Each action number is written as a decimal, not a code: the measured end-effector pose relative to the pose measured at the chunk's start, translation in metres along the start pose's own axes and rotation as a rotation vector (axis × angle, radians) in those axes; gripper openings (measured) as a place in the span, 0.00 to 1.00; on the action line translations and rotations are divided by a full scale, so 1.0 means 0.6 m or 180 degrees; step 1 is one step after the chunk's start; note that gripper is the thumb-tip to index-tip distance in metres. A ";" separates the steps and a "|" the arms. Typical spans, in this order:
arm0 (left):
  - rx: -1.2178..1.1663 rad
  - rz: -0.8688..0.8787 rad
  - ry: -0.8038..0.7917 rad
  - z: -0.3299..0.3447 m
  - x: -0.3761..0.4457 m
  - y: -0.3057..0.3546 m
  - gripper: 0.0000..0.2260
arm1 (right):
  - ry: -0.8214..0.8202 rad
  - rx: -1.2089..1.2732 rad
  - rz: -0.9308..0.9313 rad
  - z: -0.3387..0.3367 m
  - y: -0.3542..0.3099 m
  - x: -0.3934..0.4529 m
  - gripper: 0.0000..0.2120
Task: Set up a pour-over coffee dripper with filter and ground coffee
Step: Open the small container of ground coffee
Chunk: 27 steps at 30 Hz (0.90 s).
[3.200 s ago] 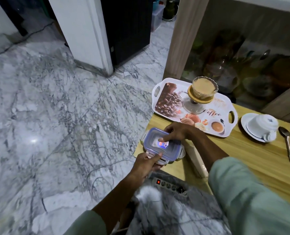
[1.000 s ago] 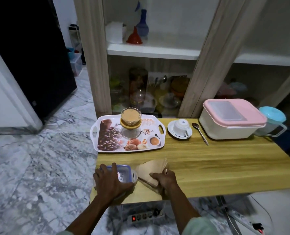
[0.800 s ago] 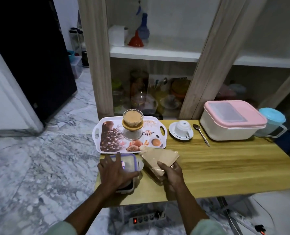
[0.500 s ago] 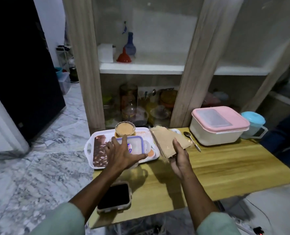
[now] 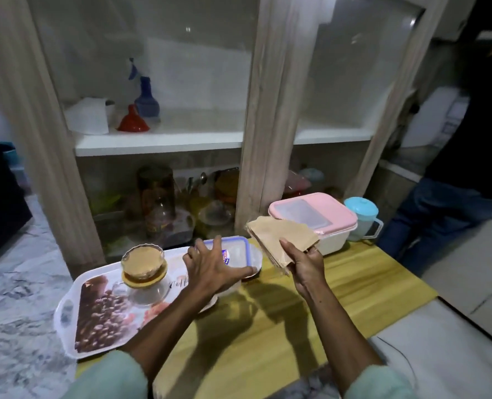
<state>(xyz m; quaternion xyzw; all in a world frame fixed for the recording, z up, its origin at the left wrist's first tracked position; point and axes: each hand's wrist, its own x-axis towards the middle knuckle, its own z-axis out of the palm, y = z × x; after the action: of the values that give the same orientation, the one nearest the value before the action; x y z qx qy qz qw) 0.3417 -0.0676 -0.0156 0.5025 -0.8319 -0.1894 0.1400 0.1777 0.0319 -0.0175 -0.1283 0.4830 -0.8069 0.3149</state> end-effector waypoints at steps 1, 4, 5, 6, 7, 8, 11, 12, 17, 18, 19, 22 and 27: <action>0.0012 0.0031 0.0043 0.010 0.016 0.027 0.51 | 0.0009 -0.0118 -0.0077 -0.019 -0.019 0.026 0.18; 0.0100 0.0111 0.0048 0.036 0.066 0.100 0.50 | 0.0102 -0.0441 -0.0213 -0.062 -0.073 0.110 0.23; 0.0110 0.0094 0.0075 0.057 0.094 0.138 0.50 | 0.0068 -0.0507 -0.0265 -0.086 -0.096 0.159 0.25; 0.0124 0.0095 0.0080 0.065 0.110 0.156 0.49 | 0.0050 -0.0562 -0.0314 -0.096 -0.112 0.185 0.27; 0.0103 0.0094 0.0109 0.075 0.128 0.176 0.49 | 0.0035 -0.0642 -0.0367 -0.107 -0.127 0.217 0.29; 0.0092 0.0125 0.0130 0.083 0.143 0.190 0.49 | 0.0031 -0.0752 -0.0434 -0.118 -0.137 0.240 0.32; 0.0063 0.0008 0.0090 0.137 0.212 0.273 0.51 | -0.0157 -0.1046 -0.0506 -0.170 -0.185 0.358 0.44; 0.0086 -0.0044 0.0049 0.150 0.228 0.294 0.51 | -0.0209 -0.1144 -0.0510 -0.186 -0.194 0.391 0.45; 0.0208 -0.0306 -0.0041 0.208 0.296 0.376 0.53 | -0.0369 -0.1628 -0.0304 -0.241 -0.222 0.523 0.30; 0.0253 -0.0349 -0.0055 0.218 0.313 0.391 0.54 | -0.0415 -0.1700 -0.0203 -0.249 -0.226 0.551 0.27; 0.0315 -0.0395 -0.0091 0.227 0.327 0.403 0.54 | -0.0479 -0.1739 -0.0095 -0.258 -0.228 0.575 0.26; 0.0436 -0.0517 -0.0195 0.250 0.351 0.418 0.53 | -0.0608 -0.1967 0.0119 -0.271 -0.218 0.620 0.24; 0.0553 -0.0684 -0.0330 0.289 0.371 0.429 0.52 | -0.0969 -0.2394 0.0328 -0.274 -0.207 0.664 0.20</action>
<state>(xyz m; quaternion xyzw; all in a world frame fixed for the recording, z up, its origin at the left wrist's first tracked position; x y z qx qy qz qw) -0.0345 -0.1264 -0.0432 0.5884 -0.7927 -0.1563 0.0317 -0.2603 -0.0637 -0.0316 -0.3281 0.6980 -0.5290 0.3539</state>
